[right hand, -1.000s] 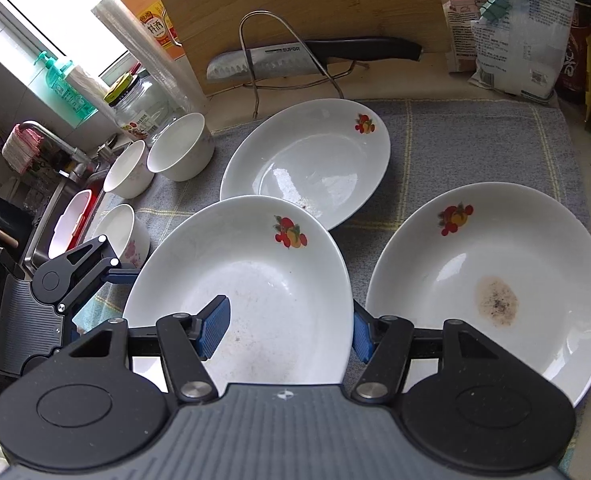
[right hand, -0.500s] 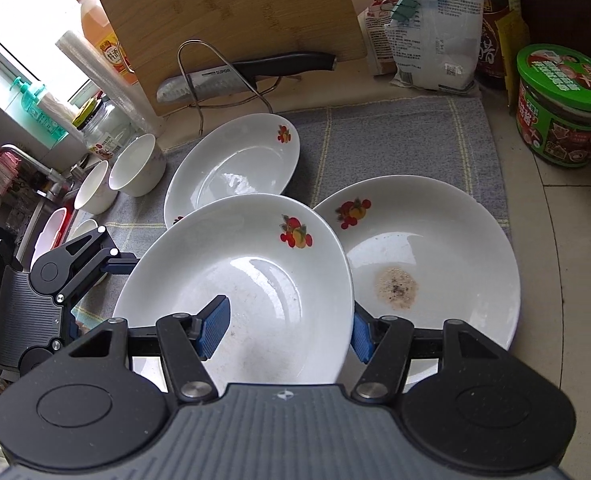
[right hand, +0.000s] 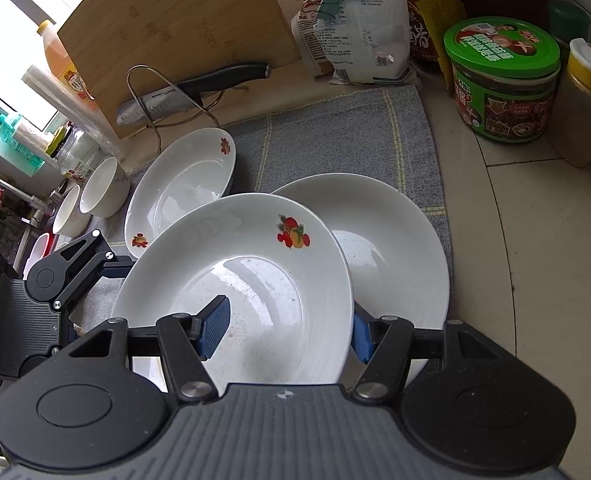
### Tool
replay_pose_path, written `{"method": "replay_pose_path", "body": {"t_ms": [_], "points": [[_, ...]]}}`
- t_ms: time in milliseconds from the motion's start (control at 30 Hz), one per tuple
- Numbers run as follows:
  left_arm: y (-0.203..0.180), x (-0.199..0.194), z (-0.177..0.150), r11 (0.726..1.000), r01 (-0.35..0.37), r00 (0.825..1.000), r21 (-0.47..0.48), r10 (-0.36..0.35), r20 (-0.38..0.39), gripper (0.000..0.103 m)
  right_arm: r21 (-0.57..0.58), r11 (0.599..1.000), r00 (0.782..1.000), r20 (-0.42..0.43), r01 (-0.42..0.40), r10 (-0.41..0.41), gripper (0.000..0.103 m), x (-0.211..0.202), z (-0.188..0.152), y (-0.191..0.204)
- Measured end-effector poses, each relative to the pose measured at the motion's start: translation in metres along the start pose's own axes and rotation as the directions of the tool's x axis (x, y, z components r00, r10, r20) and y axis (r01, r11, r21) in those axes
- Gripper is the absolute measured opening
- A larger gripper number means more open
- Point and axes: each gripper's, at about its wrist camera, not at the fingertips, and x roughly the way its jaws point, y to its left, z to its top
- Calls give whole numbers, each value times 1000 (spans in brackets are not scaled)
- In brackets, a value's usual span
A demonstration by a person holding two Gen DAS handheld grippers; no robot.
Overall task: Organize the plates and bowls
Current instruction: 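Lower the large plate onto the stained plate and open the right tool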
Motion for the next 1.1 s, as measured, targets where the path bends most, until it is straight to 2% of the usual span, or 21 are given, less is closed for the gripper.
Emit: {"method": "replay_pose_path", "body": {"t_ms": [633,1100], "points": [[-2,22,12,999,24,997,23,-22,-74,101,35,999,1000,-26,1,0,67,14,7,-27],[3,25,21,999,34,992,-16,-35,-121,100,35,999,999,-39,22,-21,68,21,9,-31]]}}
